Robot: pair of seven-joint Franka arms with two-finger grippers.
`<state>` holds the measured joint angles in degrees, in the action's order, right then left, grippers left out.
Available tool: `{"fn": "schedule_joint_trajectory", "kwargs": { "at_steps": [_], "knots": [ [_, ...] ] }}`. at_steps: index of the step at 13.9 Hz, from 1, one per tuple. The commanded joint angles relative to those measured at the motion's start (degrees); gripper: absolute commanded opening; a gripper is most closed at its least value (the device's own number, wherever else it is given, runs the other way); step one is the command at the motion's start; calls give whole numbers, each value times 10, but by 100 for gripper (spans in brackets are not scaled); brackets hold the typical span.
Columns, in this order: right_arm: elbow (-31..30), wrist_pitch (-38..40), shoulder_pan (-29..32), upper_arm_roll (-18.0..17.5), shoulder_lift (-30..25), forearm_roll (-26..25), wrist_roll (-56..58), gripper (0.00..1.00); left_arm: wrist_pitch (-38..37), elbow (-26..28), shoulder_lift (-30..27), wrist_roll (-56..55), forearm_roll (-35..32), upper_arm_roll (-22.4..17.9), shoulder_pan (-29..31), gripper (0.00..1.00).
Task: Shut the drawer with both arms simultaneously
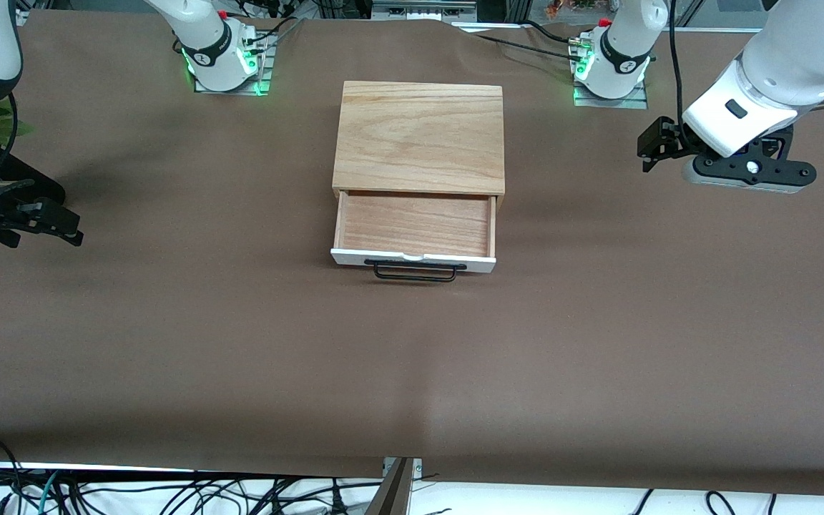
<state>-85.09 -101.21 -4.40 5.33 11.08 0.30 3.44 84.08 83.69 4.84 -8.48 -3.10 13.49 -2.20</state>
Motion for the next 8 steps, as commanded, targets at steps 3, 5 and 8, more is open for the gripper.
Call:
{"fn": "schedule_joint_trajectory", "kwargs": {
  "at_steps": [3,5,8],
  "knots": [
    [10,3,-1,0,3,1,0,100,0,7,-7,6,6,-1,3,100],
    [10,3,-2,0,3,1,-1,100,1,8,-7,6,6,-1,3,100],
    [10,1,-3,-1,3,1,-4,100,1,7,-6,6,6,-1,2,100]
  ]
}}
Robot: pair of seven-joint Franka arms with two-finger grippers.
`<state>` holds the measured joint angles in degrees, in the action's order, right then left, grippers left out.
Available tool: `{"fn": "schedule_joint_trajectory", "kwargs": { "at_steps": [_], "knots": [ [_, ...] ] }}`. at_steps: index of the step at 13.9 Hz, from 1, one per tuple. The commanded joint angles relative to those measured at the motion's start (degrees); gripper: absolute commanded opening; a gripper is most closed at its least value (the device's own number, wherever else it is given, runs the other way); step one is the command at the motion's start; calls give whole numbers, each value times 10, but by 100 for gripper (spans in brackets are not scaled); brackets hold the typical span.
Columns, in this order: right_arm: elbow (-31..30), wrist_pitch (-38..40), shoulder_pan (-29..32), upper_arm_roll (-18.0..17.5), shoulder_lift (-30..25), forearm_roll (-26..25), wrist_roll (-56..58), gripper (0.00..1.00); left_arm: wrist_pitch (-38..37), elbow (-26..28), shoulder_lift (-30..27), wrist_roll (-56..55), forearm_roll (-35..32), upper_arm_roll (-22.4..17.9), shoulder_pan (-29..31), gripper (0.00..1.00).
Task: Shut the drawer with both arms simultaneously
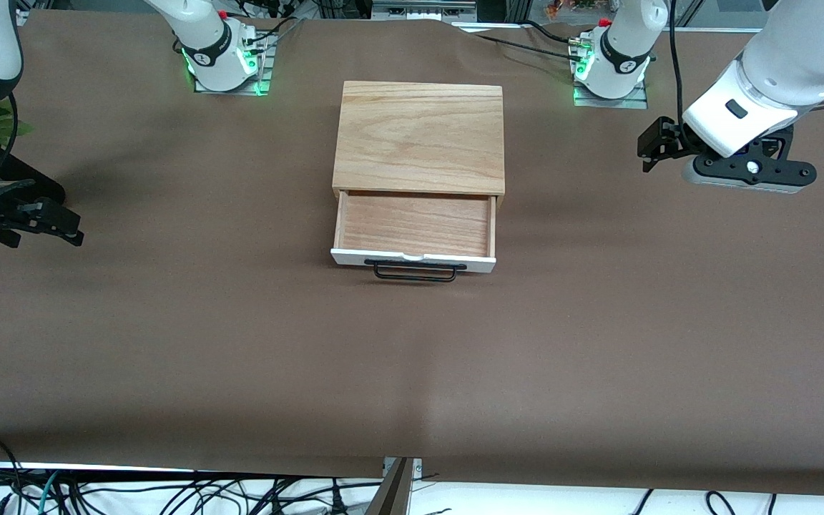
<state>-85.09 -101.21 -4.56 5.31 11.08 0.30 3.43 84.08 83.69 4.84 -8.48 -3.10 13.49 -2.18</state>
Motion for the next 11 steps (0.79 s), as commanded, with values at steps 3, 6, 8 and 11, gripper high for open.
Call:
{"fn": "schedule_joint_trajectory", "kwargs": {
  "at_steps": [3,6,8,11],
  "knots": [
    [10,1,-13,-1,5,1,-4,100,1,7,-6,4,6,-1,2,100],
    [10,-9,-31,-13,20,1,0,100,1,7,-5,4,6,0,-1,100],
    [10,-42,-48,-21,34,3,-4,100,-2,7,11,2,13,0,-8,100],
    [10,-99,-81,-33,76,37,-6,100,-13,7,30,1,44,6,-23,100]
  ]
}}
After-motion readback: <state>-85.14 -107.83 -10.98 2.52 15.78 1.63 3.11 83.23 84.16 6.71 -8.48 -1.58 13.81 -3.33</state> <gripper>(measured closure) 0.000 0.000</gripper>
